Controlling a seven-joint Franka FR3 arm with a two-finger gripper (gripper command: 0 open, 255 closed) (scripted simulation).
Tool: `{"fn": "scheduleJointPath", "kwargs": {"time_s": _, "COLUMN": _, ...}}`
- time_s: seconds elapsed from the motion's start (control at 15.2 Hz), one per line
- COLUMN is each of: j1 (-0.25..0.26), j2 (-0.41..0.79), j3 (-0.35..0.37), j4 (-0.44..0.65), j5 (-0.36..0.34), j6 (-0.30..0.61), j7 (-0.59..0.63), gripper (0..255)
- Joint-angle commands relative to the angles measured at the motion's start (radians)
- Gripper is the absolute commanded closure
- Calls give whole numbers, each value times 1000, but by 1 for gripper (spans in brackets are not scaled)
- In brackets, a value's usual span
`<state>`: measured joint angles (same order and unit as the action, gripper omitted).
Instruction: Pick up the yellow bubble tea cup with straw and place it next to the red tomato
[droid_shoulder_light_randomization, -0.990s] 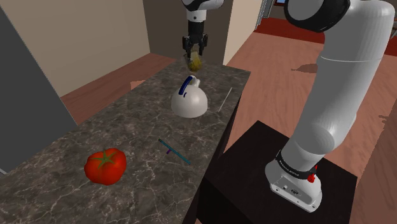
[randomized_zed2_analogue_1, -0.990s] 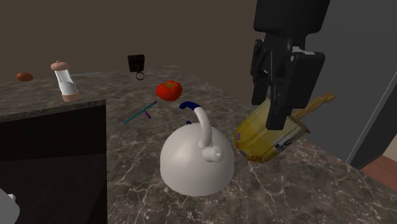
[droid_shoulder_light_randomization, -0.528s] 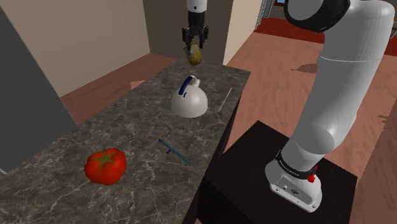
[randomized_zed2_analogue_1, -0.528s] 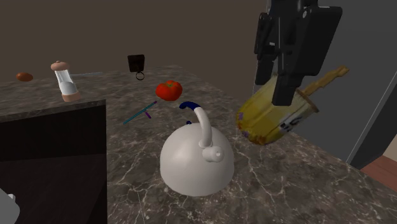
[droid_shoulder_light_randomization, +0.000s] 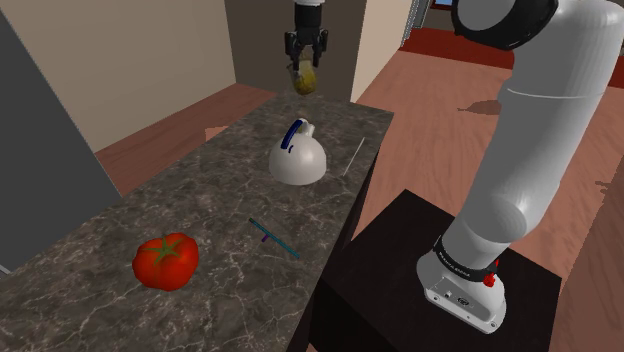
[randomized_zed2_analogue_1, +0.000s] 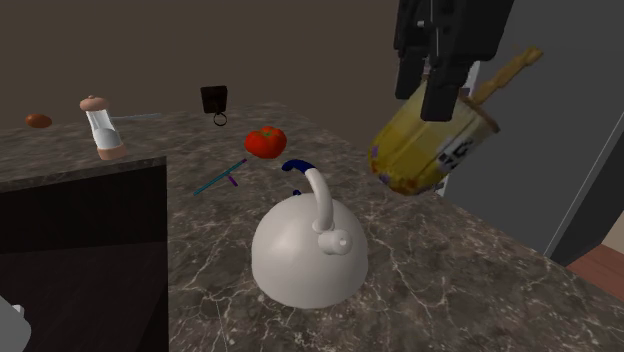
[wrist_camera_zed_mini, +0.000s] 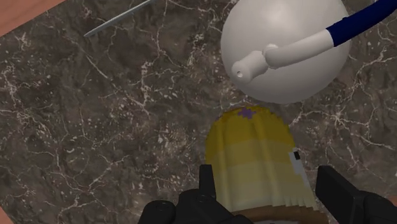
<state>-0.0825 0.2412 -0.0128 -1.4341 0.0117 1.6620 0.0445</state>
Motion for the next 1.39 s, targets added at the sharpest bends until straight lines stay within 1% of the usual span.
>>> {"fn": "scheduleJointPath", "kwargs": {"time_s": 0.0, "j1": 24, "j2": -49, "j3": 14, "j4": -68, "j5": -3, "j6": 20, "j7": 38, "gripper": 255}}
{"fn": "scheduleJointPath", "kwargs": {"time_s": 0.33, "j1": 81, "j2": -151, "j3": 56, "j4": -218, "j5": -5, "j6": 69, "j7": 136, "gripper": 255}}
{"fn": "scheduleJointPath", "kwargs": {"time_s": 0.66, "j1": 136, "j2": -228, "j3": 105, "j4": -328, "j5": -1, "j6": 103, "j7": 240, "gripper": 255}}
{"fn": "scheduleJointPath", "kwargs": {"time_s": 0.99, "j1": 191, "j2": -281, "j3": 161, "j4": -406, "j5": 7, "j6": 129, "j7": 348, "gripper": 255}}
{"fn": "scheduleJointPath", "kwargs": {"time_s": 1.32, "j1": 246, "j2": -310, "j3": 221, "j4": -453, "j5": 17, "j6": 150, "j7": 461, "gripper": 255}}
